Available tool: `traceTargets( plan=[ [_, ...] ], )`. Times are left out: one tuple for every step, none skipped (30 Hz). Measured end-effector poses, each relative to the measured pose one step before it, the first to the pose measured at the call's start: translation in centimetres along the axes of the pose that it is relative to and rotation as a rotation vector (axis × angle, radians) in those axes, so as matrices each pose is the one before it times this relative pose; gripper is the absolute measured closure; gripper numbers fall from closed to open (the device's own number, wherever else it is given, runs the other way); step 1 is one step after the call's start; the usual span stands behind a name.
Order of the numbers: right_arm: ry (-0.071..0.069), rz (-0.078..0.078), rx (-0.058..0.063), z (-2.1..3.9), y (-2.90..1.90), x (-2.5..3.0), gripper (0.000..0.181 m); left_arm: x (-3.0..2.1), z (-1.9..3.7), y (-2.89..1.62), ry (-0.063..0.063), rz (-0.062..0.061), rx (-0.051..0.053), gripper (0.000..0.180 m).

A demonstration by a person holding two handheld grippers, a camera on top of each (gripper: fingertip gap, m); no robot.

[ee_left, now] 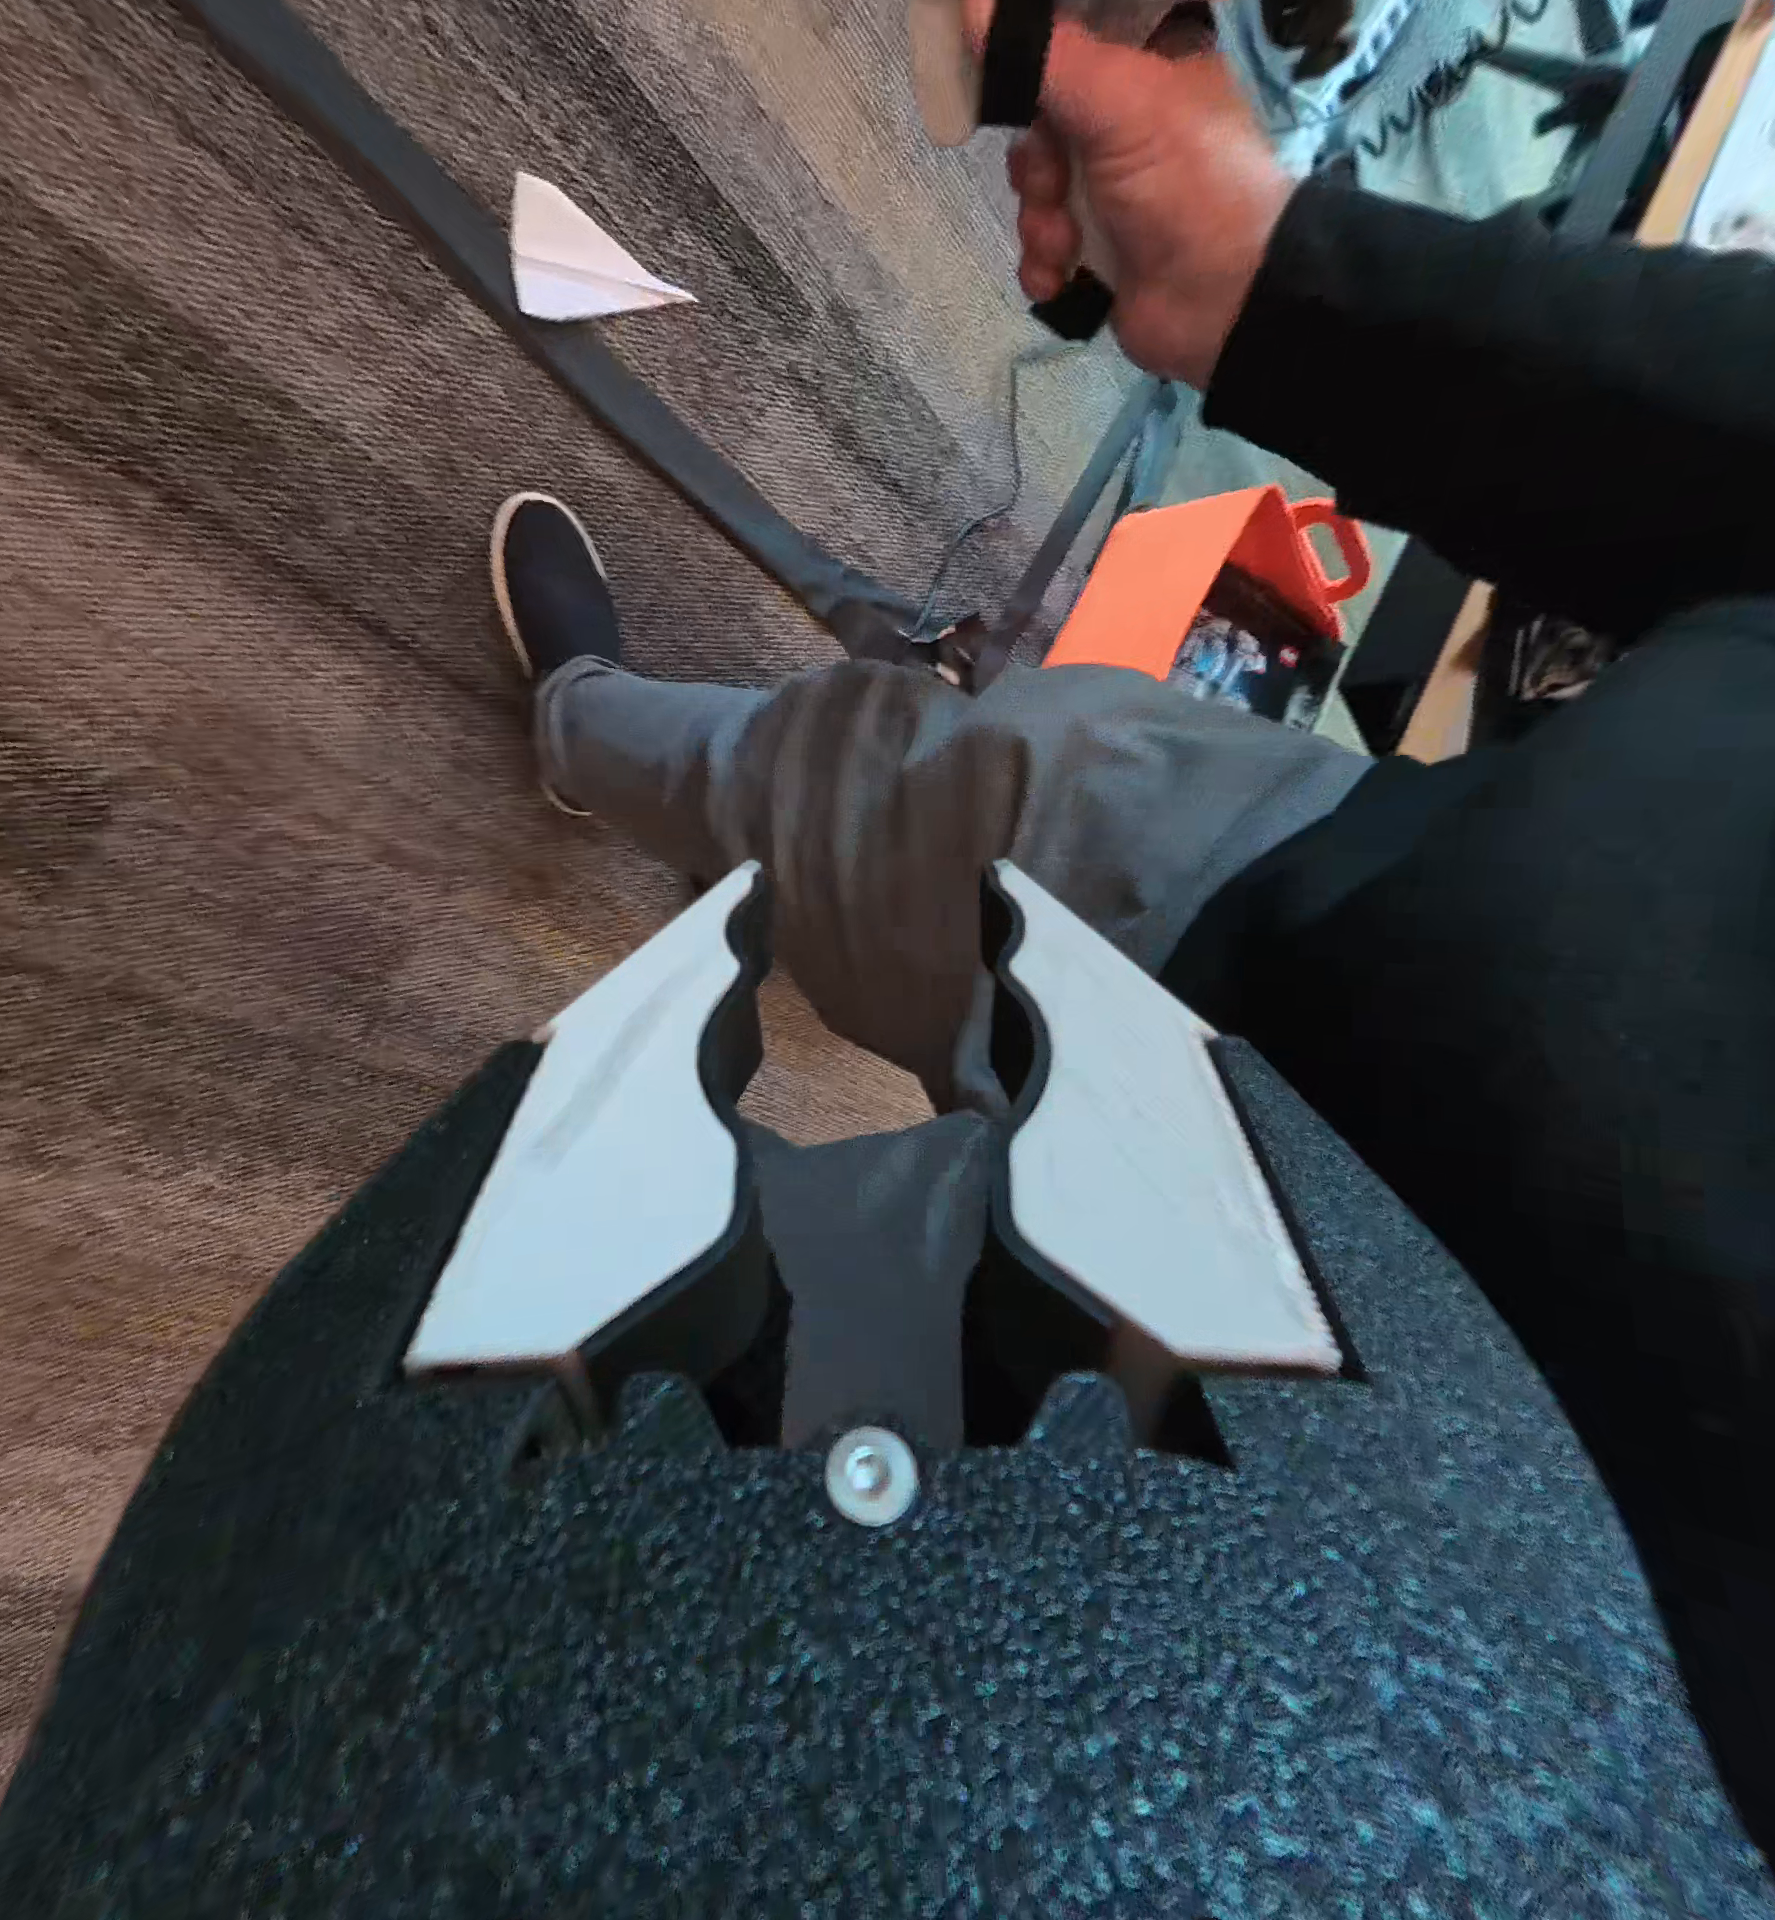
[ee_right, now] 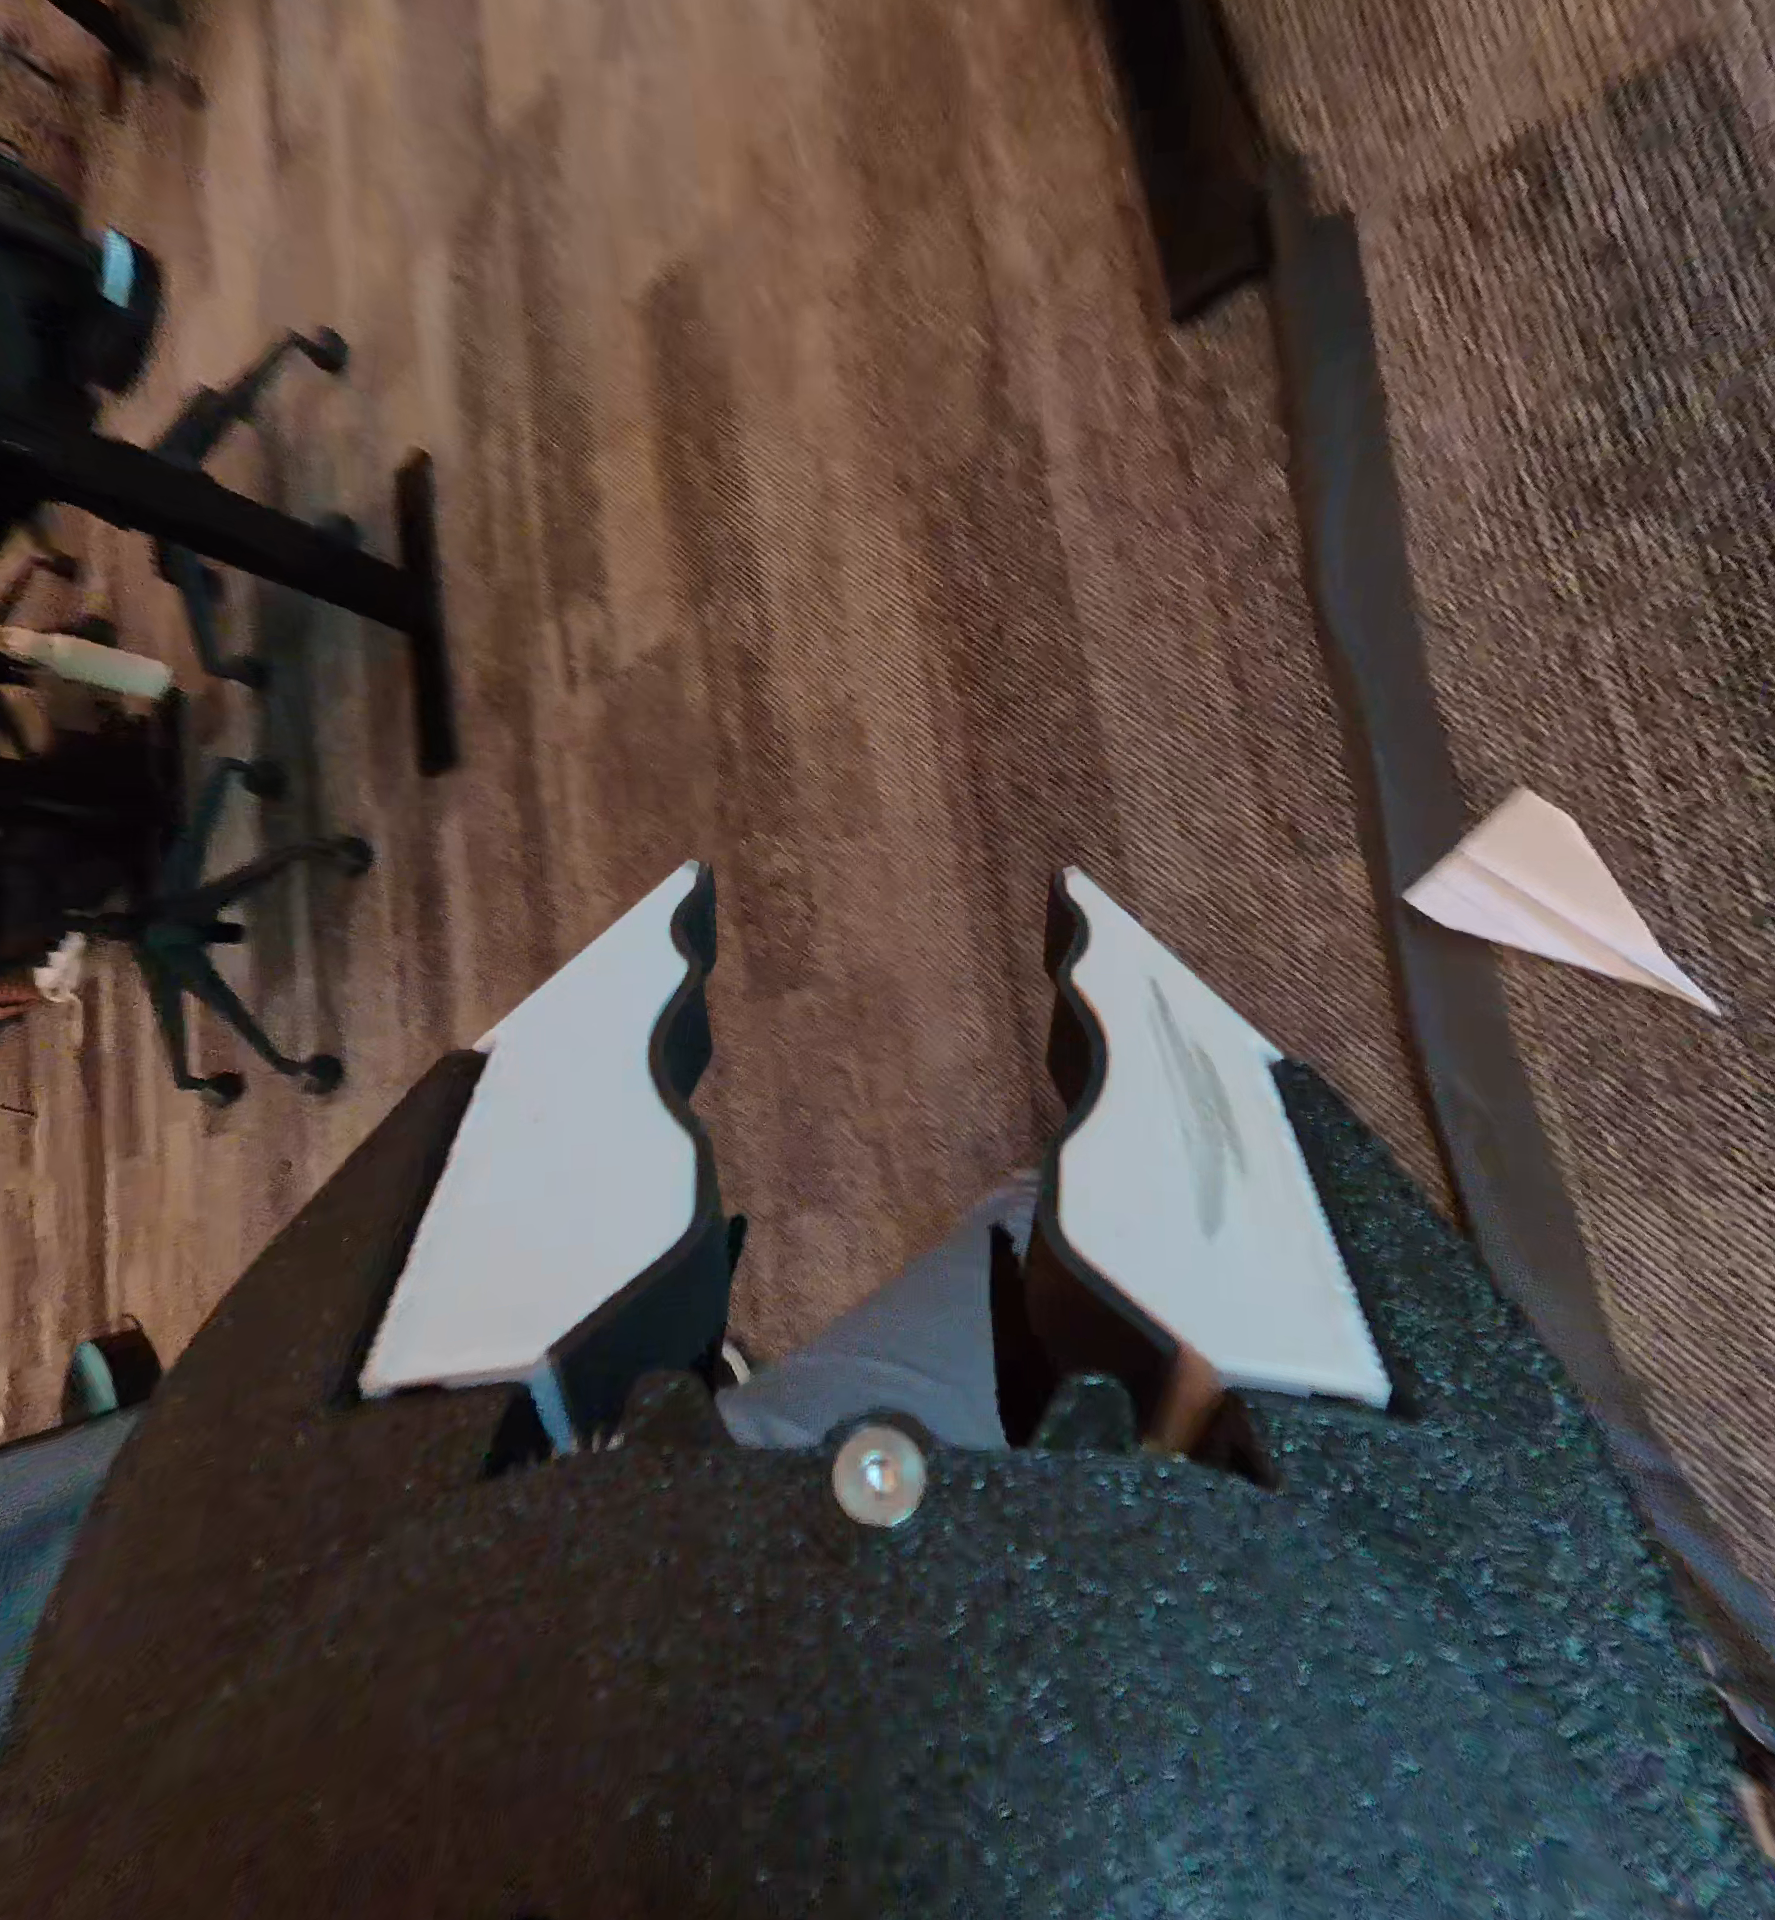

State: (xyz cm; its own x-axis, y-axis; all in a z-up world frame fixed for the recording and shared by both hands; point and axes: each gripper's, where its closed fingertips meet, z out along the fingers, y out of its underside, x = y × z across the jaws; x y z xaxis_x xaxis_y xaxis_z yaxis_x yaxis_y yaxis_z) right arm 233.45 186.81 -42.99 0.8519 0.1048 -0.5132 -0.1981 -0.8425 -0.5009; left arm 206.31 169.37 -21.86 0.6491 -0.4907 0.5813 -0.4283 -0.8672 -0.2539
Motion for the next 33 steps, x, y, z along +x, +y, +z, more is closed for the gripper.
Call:
traceTargets(
  plan=[
    [0.0262,0.0100,-0.0410,1.155,0.526,2.989,0.116,-0.195,1.602,-1.387,0.0121,-0.0073,-0.0341,0.141],
    [0.0205,0.0154,-0.0277,1.238,0.413,2.831,0.113,-0.265,1.587,-1.147,0.0052,0.0031,-0.0435,0.140],
    [0.0147,0.0201,-0.0083,1.230,0.086,2.634,0.111,-0.159,1.554,-1.044,0.0136,0.0078,-0.0438,0.140],
    [0.0120,0.0169,-0.0104,1.283,0.119,2.411,0.111,-0.071,1.538,-0.965,0.0259,0.0067,-0.0388,0.140],
    [0.0132,0.0117,-0.0276,1.461,0.341,2.386,0.111,-0.320,1.564,-0.800,0.0230,0.0038,-0.0382,0.140],
    [0.0186,0.0089,-0.0264,1.419,0.392,2.352,0.111,-0.611,1.585,-0.668,0.0146,0.0029,-0.0374,0.140],
    [0.0154,0.0120,-0.0127,1.519,0.189,2.225,0.111,-0.747,1.559,-0.574,0.0147,-0.0015,-0.0355,0.140],
    [0.0124,0.0139,-0.0119,1.627,0.195,2.148,0.111,-0.782,1.487,-0.565,0.0182,-0.0041,-0.0290,0.140],
    [0.0115,0.0019,-0.0217,1.753,0.245,2.020,0.112,-0.916,1.420,-0.564,0.0149,-0.0040,-0.0209,0.141],
    [0.0062,-0.0087,-0.0277,1.872,0.309,1.780,0.112,-0.994,1.367,-0.390,0.0140,-0.0056,-0.0251,0.141],
    [-0.0008,-0.0141,-0.0242,1.906,0.214,1.574,0.112,-1.065,1.255,-0.220,0.0091,-0.0085,-0.0291,0.141],
    [-0.0006,-0.0172,-0.0184,1.922,0.165,1.492,0.113,-1.110,1.071,-0.349,0.0016,-0.0069,-0.0155,0.141],
    [0.0064,-0.0109,-0.0170,1.950,0.127,1.600,0.115,-1.017,0.905,-0.399,0.0000,-0.0081,-0.0073,0.141],
    [-0.0011,0.0031,-0.0036,1.959,-0.024,1.405,0.117,-0.850,0.779,-0.292,0.0045,-0.0094,-0.0104,0.141],
    [-0.0027,0.0034,-0.0070,1.981,0.005,1.360,0.120,-0.748,0.632,-0.290,0.0050,-0.0065,-0.0054,0.141],
    [0.0062,-0.0090,-0.0101,1.779,-0.015,1.348,0.123,-0.741,0.501,-0.284,0.0024,-0.0058,0.0006,0.142],
    [0.0093,-0.0070,-0.0059,1.827,-0.149,1.187,0.124,-0.739,0.441,-0.095,0.0005,-0.0073,-0.0044,0.142],
    [0.0025,0.0023,-0.0039,1.670,-0.217,1.005,0.124,-0.743,0.458,0.042,0.0007,-0.0082,-0.0078,0.142],
    [0.0022,-0.0036,-0.0008,1.659,-0.329,0.851,0.125,-0.776,0.454,0.039,-0.0034,-0.0095,-0.0020,0.142],
    [0.0040,-0.0183,-0.0046,1.550,-0.316,0.664,0.125,-0.732,0.450,0.058,-0.0016,-0.0161,-0.0002,0.142],
    [0.0053,-0.0226,-0.0193,1.555,-0.105,0.566,0.125,-0.566,0.450,0.093,0.0047,-0.0227,-0.0029,0.142],
    [0.0105,-0.0211,-0.0250,1.467,0.040,0.563,0.126,-0.437,0.377,0.036,0.0045,-0.0205,0.0015,0.142],
    [-0.0013,-0.0258,-0.0056,1.291,-0.191,0.306,0.130,-0.324,0.327,-0.015,0.0024,-0.0112,0.0050,0.142],
    [0.0007,-0.0230,-0.0092,1.278,-0.125,0.275,0.131,-0.195,0.341,0.107,0.0052,-0.0039,-0.0048,0.142],
    [0.0063,-0.0202,-0.0226,1.284,0.122,0.338,0.131,-0.195,0.323,0.206,0.0031,0.0001,-0.0118,0.142],
    [0.0048,-0.0221,-0.0187,1.075,0.148,0.216,0.133,-0.256,0.210,0.088,-0.0052,0.0039,-0.0030,0.142],
    [0.0050,-0.0268,-0.0046,0.806,-0.108,0.030,0.137,-0.246,0.141,0.018,-0.0059,0.0020,0.0013,0.142],
    [0.0032,-0.0180,-0.0086,0.941,0.008,0.076,0.138,-0.122,0.145,0.035,0.0021,-0.0018,-0.0028,0.142],
    [0.0022,-0.0118,-0.0210,0.771,0.151,-0.021,0.139,-0.116,0.106,-0.079,0.0006,-0.0003,0.0008,0.142],
    [0.0166,-0.0126,-0.0227,0.587,0.254,0.172,0.146,-0.135,0.046,-0.231,-0.0041,0.0021,0.0077,0.142],
    [0.0193,-0.0049,-0.0139,0.456,0.141,0.221,0.151,-0.050,0.010,-0.309,0.0002,0.0016,0.0096,0.143],
    [0.0154,0.0064,-0.0103,0.301,0.071,0.190,0.161,0.004,0.035,-0.288,0.0034,0.0004,0.0070,0.143],
    [0.0168,0.0060,-0.0153,0.227,0.202,0.193,0.172,0.031,0.036,-0.288,0.0024,0.0023,0.0073,0.144]
  ],
)
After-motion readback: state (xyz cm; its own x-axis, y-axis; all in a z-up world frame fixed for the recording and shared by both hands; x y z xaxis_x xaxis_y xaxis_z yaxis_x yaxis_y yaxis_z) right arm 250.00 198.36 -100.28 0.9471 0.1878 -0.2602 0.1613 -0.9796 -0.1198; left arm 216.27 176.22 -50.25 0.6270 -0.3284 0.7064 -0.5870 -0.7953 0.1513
